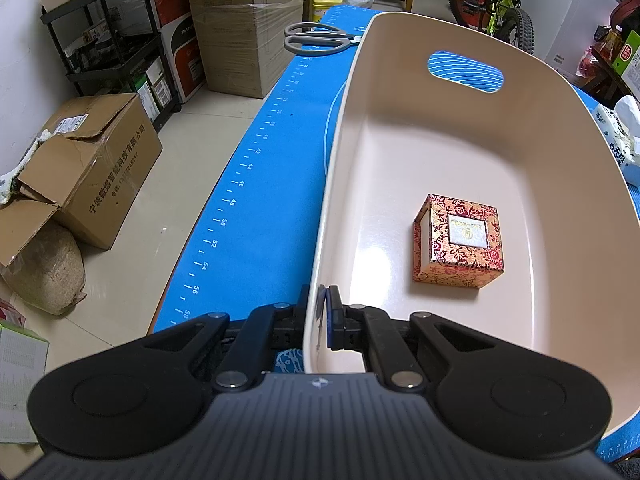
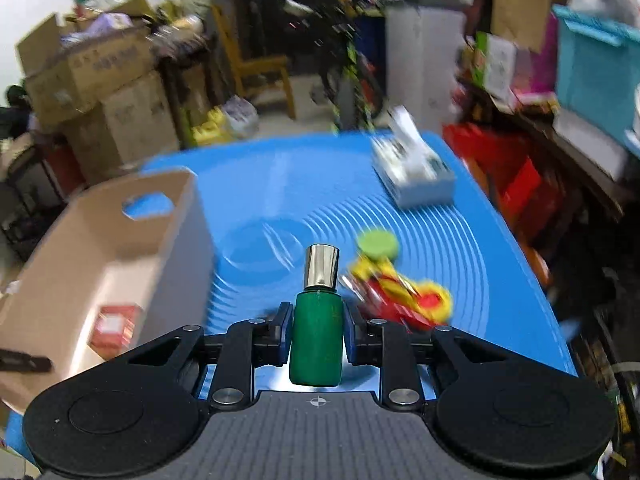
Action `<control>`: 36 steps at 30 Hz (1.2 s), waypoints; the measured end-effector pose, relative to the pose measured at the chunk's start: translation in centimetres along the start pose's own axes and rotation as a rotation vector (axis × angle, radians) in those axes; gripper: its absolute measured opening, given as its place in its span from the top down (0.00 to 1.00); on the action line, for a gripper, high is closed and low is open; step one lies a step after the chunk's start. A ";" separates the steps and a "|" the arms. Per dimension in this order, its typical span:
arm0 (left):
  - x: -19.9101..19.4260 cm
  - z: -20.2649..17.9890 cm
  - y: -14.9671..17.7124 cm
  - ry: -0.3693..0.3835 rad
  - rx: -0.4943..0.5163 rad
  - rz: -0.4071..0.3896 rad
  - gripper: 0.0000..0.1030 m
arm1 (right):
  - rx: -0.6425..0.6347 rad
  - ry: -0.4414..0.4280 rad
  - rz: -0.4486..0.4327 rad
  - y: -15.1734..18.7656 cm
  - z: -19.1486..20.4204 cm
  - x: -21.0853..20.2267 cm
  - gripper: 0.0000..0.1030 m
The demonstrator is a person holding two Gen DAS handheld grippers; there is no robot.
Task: Organize rigid objects
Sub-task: 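Carry the green bottle into the basket beside the box and release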
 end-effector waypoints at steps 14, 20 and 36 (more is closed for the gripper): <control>0.1 0.0 0.0 0.004 -0.005 0.000 0.92 | -0.172 -0.131 -0.143 -5.1 11.2 -2.0 0.67; 0.1 -0.1 0.0 0.005 -0.005 0.000 0.93 | -0.255 -0.147 -0.113 -4.3 15.0 -0.9 0.67; 0.1 -0.1 0.0 0.006 -0.007 0.001 0.93 | -0.484 -0.181 0.127 2.3 21.1 3.6 0.67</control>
Point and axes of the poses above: each gripper's, at about its wrist camera, not at the fingertips, and x roughly the way its jaws point, z to its left, y to its underside, the point moved 10 cm from there along x, roughly the way its jaws point, and after that the axes turned 14 degrees about y, right-handed, at the moved point
